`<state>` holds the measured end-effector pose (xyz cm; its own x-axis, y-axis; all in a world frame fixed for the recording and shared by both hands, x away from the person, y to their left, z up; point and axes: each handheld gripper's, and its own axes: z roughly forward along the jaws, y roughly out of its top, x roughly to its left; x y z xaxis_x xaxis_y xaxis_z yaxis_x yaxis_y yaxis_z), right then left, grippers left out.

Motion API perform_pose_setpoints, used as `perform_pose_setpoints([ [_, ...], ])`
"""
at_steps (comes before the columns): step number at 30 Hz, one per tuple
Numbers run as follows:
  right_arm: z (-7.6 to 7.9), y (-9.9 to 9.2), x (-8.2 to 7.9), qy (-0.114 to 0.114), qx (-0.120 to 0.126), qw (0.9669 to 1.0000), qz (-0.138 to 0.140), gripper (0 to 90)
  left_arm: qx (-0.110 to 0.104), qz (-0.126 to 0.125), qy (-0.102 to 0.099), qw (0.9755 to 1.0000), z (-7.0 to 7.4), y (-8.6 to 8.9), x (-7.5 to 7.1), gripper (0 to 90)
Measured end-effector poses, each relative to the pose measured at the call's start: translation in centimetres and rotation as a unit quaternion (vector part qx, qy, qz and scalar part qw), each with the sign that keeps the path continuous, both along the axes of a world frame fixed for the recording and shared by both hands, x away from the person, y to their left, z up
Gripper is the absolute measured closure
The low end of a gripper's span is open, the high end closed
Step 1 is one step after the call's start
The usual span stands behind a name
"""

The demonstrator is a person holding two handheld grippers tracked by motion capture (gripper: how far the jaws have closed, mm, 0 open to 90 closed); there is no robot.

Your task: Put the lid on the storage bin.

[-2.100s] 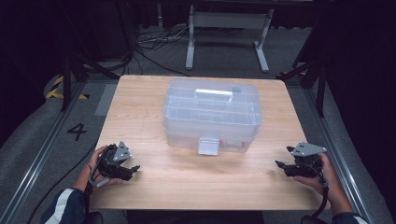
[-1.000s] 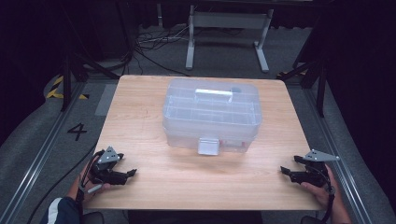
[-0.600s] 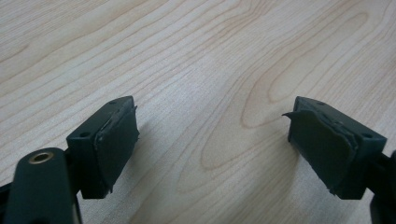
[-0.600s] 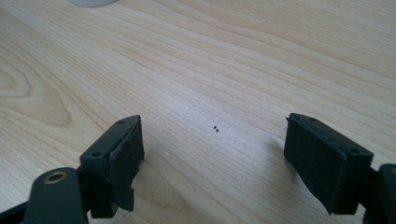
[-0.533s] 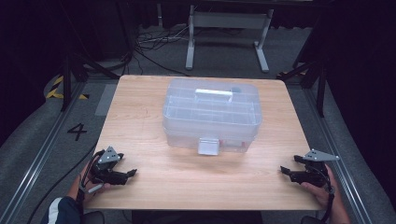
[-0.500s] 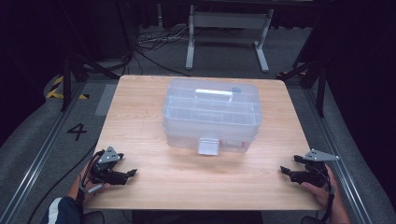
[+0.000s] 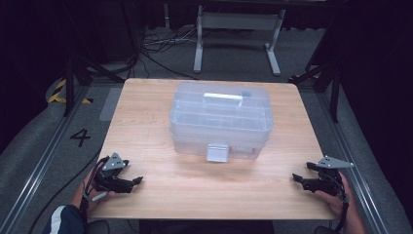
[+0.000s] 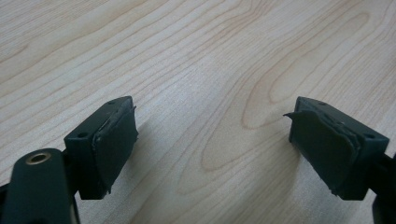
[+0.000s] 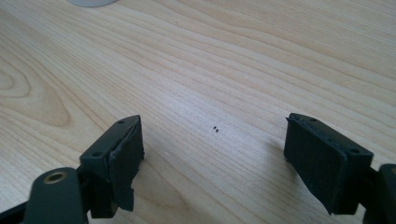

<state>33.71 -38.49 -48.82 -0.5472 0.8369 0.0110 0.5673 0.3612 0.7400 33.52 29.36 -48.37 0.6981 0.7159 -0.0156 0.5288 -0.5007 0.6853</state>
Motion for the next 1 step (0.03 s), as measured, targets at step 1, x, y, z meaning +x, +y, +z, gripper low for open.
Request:
perform_pose_setpoints([
  [1,-0.01,0.0,0.0,0.0,0.0,1.0,0.0,20.4,0.0,0.0,0.0,1.0,0.0,0.0,0.0,15.3],
])
